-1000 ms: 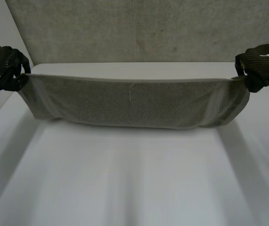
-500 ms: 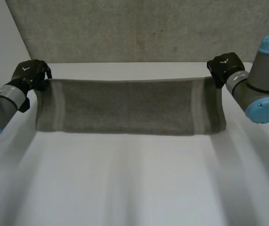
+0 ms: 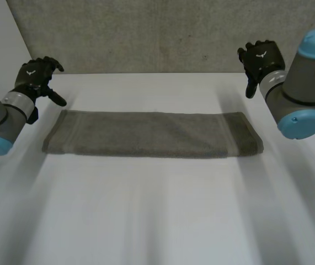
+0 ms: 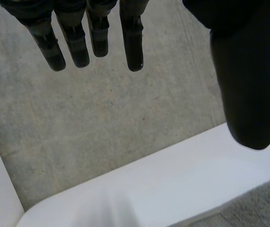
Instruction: Fold the towel.
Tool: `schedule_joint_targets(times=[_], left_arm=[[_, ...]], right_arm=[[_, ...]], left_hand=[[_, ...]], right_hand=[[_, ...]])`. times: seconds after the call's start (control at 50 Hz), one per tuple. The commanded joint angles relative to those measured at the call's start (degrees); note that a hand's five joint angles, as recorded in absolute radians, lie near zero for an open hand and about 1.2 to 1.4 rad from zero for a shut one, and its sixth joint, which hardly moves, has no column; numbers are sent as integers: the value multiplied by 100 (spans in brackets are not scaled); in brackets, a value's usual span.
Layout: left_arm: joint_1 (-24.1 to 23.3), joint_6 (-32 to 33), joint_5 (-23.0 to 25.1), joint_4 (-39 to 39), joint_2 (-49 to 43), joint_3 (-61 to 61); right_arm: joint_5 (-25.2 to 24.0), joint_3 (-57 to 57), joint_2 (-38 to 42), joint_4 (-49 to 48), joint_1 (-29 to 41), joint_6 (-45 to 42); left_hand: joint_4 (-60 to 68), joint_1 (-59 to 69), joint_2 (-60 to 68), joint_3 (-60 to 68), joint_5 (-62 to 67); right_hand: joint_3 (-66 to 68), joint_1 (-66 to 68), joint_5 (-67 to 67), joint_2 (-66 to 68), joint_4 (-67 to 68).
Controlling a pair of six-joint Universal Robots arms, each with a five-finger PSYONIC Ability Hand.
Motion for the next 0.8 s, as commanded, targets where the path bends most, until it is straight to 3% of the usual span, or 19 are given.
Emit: schedule_joint_targets(times=[0.02,0.16,0.34,0.44,0.64,0.8], left_arm=[[11,-166,-40,-38,846,-696],[20,-272,-13,85,1759,-1977],[11,-272,-22,822,1997,-3156],[2,-184,-5,1226,1910,-3420],[-15,-157,-13,1605,1338,-3386],[-15,27,-40,1641,775,-3017]], right_arm=[[-36,1482,-1356,-12,2,339],[-71,3039,-2157,-153,-85,278],[-325,3937,-1835,-380,-182,59],[-607,4122,-1386,-863,-270,-222],[-607,4088,-963,-1356,-305,-443],[-598,4096,-893,-1532,-305,-399]], left_hand=[[-422,-389,-325,-397,-219],[-422,-389,-325,-397,-219],[-422,-389,-325,-397,-219],[-405,-372,-308,-380,-202],[-304,-271,-207,-279,-101],[-304,-271,-207,-279,-101]], right_hand=[[-409,-332,-327,-372,-469],[-409,-332,-327,-372,-469],[-409,-332,-327,-372,-469],[-409,-332,-327,-372,-469],[-317,-240,-235,-280,-377],[793,869,874,829,733]])
